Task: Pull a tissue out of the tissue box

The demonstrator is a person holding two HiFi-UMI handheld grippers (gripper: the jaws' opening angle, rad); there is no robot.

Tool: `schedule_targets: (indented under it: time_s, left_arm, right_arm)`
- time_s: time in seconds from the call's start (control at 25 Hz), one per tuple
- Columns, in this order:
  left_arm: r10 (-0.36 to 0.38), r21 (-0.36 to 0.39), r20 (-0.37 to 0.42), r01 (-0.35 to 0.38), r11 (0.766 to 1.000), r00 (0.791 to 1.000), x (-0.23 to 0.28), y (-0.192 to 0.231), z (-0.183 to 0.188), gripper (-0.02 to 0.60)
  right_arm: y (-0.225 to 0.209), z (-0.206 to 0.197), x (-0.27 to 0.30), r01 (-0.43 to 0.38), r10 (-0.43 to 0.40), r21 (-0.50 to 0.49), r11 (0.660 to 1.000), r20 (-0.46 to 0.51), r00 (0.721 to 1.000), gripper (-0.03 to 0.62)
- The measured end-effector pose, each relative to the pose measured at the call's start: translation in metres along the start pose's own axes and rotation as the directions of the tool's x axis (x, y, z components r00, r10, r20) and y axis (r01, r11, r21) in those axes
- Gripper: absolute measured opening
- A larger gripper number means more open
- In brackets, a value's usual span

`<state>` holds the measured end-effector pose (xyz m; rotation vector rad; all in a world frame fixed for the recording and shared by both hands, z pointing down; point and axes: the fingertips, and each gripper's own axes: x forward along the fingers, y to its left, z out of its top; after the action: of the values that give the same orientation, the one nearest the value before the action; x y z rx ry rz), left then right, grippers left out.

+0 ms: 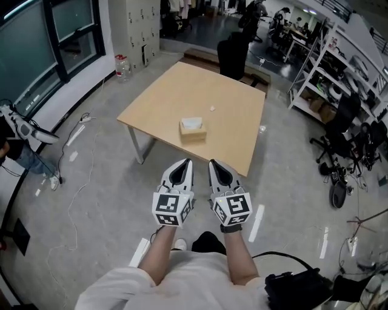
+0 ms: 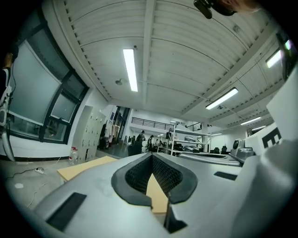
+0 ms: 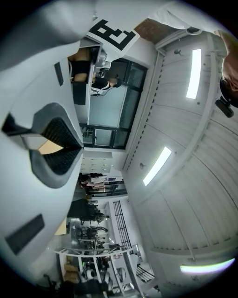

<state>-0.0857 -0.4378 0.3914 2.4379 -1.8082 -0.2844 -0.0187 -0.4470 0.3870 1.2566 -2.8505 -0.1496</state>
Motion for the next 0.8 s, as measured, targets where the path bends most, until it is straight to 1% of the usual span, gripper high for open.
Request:
schedule_targets:
  time_s: [0.12,0.28,0.4,0.6,0.68,0.8]
  left_arm:
    - [0.006,0.007,-0.018,-0.005,1.000,1.000,0.023,0.019,-0.011,0.002]
    - [0.020,0.028,-0.048,-0.019,0.999,0.999,0.069,0.048,-0.024,0.002]
    - [0.046,0.025,-0.079,-0.044,0.999,0.996,0.107,0.075,-0.039,0.001]
    - [0.081,0.036,-0.140,-0.077,0.996,0.987,0.181,0.115,-0.067,0.002]
    - [0.089,0.042,-0.165,-0.083,0.996,0.982,0.210,0.130,-0.080,0.002]
    - [0.109,0.032,-0.208,-0.104,0.994,0.972,0.245,0.157,-0.097,0.002]
  right_arm:
    - [-0.013,-0.016,0.030,-0.019,0.020,0.014,1.000,-0.018,1.000,0.000]
    - [-0.044,-0.035,0.076,-0.019,0.021,0.045,0.999,-0.029,0.999,0.000]
    - [-0.071,-0.059,0.120,-0.035,0.041,0.080,0.996,-0.075,0.996,0.000]
    - [-0.114,-0.103,0.195,-0.096,0.119,0.123,0.988,-0.204,0.972,0.000]
    - [-0.136,-0.123,0.223,-0.093,0.127,0.144,0.985,-0.246,0.961,0.000]
    - [-0.161,-0.148,0.264,-0.084,0.134,0.176,0.981,-0.298,0.945,0.000]
